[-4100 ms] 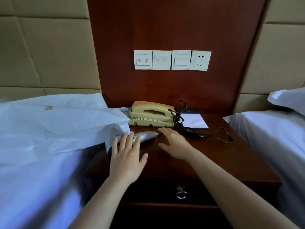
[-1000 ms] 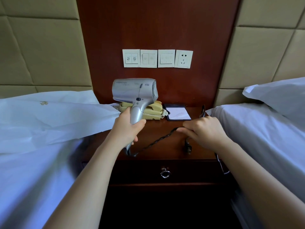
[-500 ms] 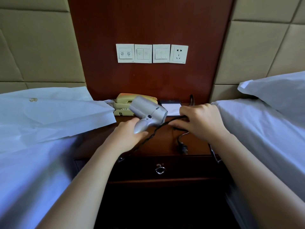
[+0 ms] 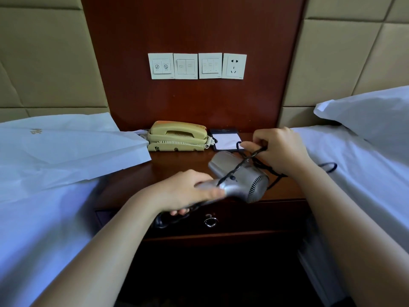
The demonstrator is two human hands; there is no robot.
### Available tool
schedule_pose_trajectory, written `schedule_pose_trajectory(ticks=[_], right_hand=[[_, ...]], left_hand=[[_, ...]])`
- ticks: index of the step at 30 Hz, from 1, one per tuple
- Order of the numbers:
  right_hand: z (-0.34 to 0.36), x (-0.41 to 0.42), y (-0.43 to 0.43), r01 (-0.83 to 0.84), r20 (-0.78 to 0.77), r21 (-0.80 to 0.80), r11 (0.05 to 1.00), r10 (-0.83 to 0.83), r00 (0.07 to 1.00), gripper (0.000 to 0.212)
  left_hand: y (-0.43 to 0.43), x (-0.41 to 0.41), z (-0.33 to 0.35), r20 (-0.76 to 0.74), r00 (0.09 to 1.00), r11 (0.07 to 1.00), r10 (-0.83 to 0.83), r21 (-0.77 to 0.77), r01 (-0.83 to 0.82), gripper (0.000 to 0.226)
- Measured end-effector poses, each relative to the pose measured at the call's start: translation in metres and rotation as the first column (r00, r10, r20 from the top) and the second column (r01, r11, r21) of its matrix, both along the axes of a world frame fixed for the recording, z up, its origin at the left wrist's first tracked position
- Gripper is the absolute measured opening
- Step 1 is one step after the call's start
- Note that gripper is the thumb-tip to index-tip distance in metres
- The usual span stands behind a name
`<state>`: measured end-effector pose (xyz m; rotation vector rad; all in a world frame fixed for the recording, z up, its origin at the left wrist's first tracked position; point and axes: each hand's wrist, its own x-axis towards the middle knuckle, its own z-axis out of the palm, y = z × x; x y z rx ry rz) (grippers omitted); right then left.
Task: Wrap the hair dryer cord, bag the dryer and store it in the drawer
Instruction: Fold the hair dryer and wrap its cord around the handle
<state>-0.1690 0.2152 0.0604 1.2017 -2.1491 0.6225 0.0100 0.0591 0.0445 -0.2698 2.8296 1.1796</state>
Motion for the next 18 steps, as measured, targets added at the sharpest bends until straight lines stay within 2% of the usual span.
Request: schedule_pose_trajectory(ticks=[2,4,6,11,14,18], right_hand=[[0.001,0.001,0.0,0.0,0.025,0.002,1.0,0.0,1.0,0.041],[0.003,0.001,0.0,-0.005,0.034,0.001,1.0,0.005,0.999,0.04],[0.001,-0.003,0.001,0.005,0.05,0.018,1.0,-0.006,0.999,0.041],[-0.009,-0.011,0.003,-0.036,0.091,0.077,0.996,0.028,0.995,0.036],[-0.013,-0.023,0.013,0.041,0.073,0.11,0.993,-0.05,0.996,0.024],[-0.022,-0.038,0.028,0.134,-0.022,0.122,0.983,-0.133,0.991,0.022]], left_hand=[[0.004,-0.004,-0.005,0.032,0.999,0.997,-0.036,-0.064,0.038,0.025],[0.005,-0.006,-0.008,0.043,0.999,0.998,-0.021,-0.064,0.024,0.021],[0.005,-0.008,-0.009,0.047,0.999,0.999,0.011,-0.041,-0.009,0.028],[-0.001,-0.009,-0.011,0.084,0.996,0.993,0.028,0.108,-0.037,0.035],[-0.006,-0.01,-0.013,0.101,0.995,0.98,-0.006,0.198,-0.014,0.033],[-0.025,-0.017,-0.03,0.105,0.992,0.963,0.064,0.254,-0.089,0.043]])
